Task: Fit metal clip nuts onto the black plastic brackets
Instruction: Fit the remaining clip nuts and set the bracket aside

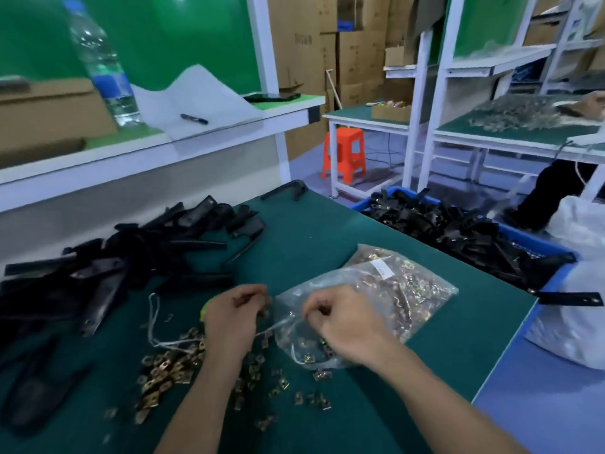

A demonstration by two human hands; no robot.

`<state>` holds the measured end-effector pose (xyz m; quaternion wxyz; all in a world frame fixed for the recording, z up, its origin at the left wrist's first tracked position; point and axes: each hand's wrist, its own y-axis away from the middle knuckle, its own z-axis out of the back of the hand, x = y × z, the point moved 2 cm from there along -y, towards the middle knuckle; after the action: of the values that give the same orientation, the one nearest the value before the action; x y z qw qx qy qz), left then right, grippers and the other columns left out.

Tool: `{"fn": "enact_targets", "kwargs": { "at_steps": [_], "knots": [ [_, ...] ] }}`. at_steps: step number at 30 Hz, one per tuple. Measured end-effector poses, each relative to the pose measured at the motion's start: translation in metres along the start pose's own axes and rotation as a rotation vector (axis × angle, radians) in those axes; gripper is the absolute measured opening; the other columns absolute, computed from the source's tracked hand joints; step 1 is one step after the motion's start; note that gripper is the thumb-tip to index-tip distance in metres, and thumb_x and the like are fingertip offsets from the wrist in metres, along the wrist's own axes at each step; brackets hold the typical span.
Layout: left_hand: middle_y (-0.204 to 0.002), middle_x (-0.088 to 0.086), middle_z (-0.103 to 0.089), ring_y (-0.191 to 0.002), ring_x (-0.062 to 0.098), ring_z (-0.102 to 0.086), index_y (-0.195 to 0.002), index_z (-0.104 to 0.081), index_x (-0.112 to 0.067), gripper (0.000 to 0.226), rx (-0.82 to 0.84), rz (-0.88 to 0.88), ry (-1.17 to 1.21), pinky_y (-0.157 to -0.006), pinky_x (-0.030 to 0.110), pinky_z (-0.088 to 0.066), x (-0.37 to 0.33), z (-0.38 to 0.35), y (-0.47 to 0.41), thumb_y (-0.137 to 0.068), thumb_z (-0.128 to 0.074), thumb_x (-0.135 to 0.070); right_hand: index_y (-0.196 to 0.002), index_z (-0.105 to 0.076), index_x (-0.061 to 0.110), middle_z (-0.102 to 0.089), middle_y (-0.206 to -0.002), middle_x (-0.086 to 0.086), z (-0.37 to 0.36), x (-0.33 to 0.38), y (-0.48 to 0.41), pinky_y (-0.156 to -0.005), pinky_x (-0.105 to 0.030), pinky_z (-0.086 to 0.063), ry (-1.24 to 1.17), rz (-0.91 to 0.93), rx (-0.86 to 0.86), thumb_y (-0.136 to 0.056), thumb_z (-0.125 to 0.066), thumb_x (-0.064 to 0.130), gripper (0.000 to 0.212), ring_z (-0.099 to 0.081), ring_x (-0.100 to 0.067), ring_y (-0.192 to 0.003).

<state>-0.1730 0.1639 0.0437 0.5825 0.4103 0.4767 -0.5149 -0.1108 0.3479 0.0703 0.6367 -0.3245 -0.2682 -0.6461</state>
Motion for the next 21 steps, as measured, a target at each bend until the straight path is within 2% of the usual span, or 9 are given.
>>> {"fn": "enact_targets", "kwargs": {
  "at_steps": [3,6,7,9,11,14,17,19,21],
  "knots": [
    [-0.074,-0.01,-0.077,-0.068,0.009,-0.072,-0.079,-0.08,-0.03,0.024,-0.098,0.036,-0.123,-0.073,0.038,-0.061,0.03,0.059,0.005,-0.089,-0.074,-0.009,-0.09,-0.073,0.016,-0.075,-0.087,0.0,-0.029,0.002,-0.007,-0.071,-0.032,-0.057,0.311,-0.033,0.027,-0.085,-0.049,0.009,0.025,-0.069,-0.02,-0.078],
    [-0.077,-0.02,-0.075,-0.067,0.0,-0.068,-0.077,-0.076,-0.041,0.022,-0.201,0.018,-0.369,-0.061,0.026,-0.055,0.047,0.113,0.014,-0.09,-0.072,-0.023,-0.085,-0.067,0.013,-0.069,-0.08,-0.005,-0.046,-0.004,-0.013,-0.059,-0.029,-0.048,0.461,-0.149,0.036,-0.085,-0.053,0.01,0.014,-0.059,-0.022,-0.064],
    [-0.083,-0.02,-0.075,-0.07,-0.001,-0.067,-0.079,-0.074,-0.044,0.02,-0.202,0.025,-0.45,-0.063,0.024,-0.054,0.051,0.129,0.018,-0.091,-0.071,-0.027,-0.082,-0.065,0.014,-0.069,-0.08,-0.005,-0.05,-0.004,-0.014,-0.059,-0.028,-0.045,0.492,-0.167,0.037,-0.085,-0.056,0.011,0.01,-0.056,-0.022,-0.063],
    [-0.098,-0.017,-0.073,-0.087,0.006,-0.069,-0.096,-0.073,-0.044,0.011,-0.138,0.053,-0.541,-0.079,0.032,-0.057,0.062,0.152,0.024,-0.089,-0.07,-0.036,-0.078,-0.059,0.017,-0.069,-0.081,-0.005,-0.057,-0.004,-0.013,-0.059,-0.028,-0.044,0.535,-0.177,0.021,-0.085,-0.056,0.012,0.01,-0.054,-0.022,-0.063],
    [-0.124,-0.012,-0.066,-0.113,0.015,-0.062,-0.127,-0.064,-0.039,0.041,-0.003,0.06,-0.614,-0.099,0.036,-0.05,0.073,0.162,0.033,-0.087,-0.072,-0.046,-0.075,-0.054,0.019,-0.066,-0.079,-0.003,-0.062,-0.006,-0.007,-0.06,-0.03,-0.042,0.569,-0.175,0.001,-0.085,-0.052,0.009,0.014,-0.052,-0.021,-0.063],
    [-0.165,-0.011,-0.026,-0.15,0.018,-0.027,-0.157,-0.031,-0.038,0.079,0.159,0.033,-0.751,-0.122,0.036,-0.024,0.086,0.158,0.047,-0.089,-0.064,-0.061,-0.069,-0.058,0.019,-0.066,-0.073,0.0,-0.066,-0.008,0.003,-0.059,-0.029,-0.042,0.586,-0.107,0.026,-0.085,-0.049,0.006,0.023,-0.056,-0.019,-0.062],
    [-0.169,-0.013,-0.005,-0.156,0.016,-0.009,-0.16,-0.015,-0.044,0.084,0.186,-0.046,-0.819,-0.127,0.039,-0.01,0.094,0.141,0.055,-0.09,-0.056,-0.068,-0.078,-0.066,0.033,-0.065,-0.087,0.01,-0.061,-0.012,0.009,-0.06,-0.021,-0.044,0.477,-0.041,0.122,-0.081,-0.049,0.002,0.036,-0.061,-0.013,-0.076],
    [-0.17,-0.013,-0.003,-0.156,0.014,-0.006,-0.16,-0.014,-0.043,0.084,0.192,-0.084,-0.823,-0.127,0.037,-0.006,0.096,0.125,0.057,-0.09,-0.052,-0.069,-0.096,-0.07,0.034,-0.061,-0.108,0.008,-0.054,-0.017,0.014,-0.073,-0.028,-0.05,0.505,-0.062,0.062,-0.085,-0.053,0.007,0.033,-0.06,-0.017,-0.089],
    [-0.17,-0.013,-0.001,-0.156,0.012,-0.005,-0.159,-0.013,-0.042,0.084,0.209,-0.114,-0.827,-0.126,0.037,-0.004,0.094,0.11,0.058,-0.09,-0.049,-0.071,-0.104,-0.066,0.028,-0.059,-0.113,0.005,-0.052,-0.021,0.019,-0.078,-0.034,-0.047,0.608,-0.066,0.038,-0.087,-0.052,0.011,0.028,-0.056,-0.021,-0.091]
  ]
}}
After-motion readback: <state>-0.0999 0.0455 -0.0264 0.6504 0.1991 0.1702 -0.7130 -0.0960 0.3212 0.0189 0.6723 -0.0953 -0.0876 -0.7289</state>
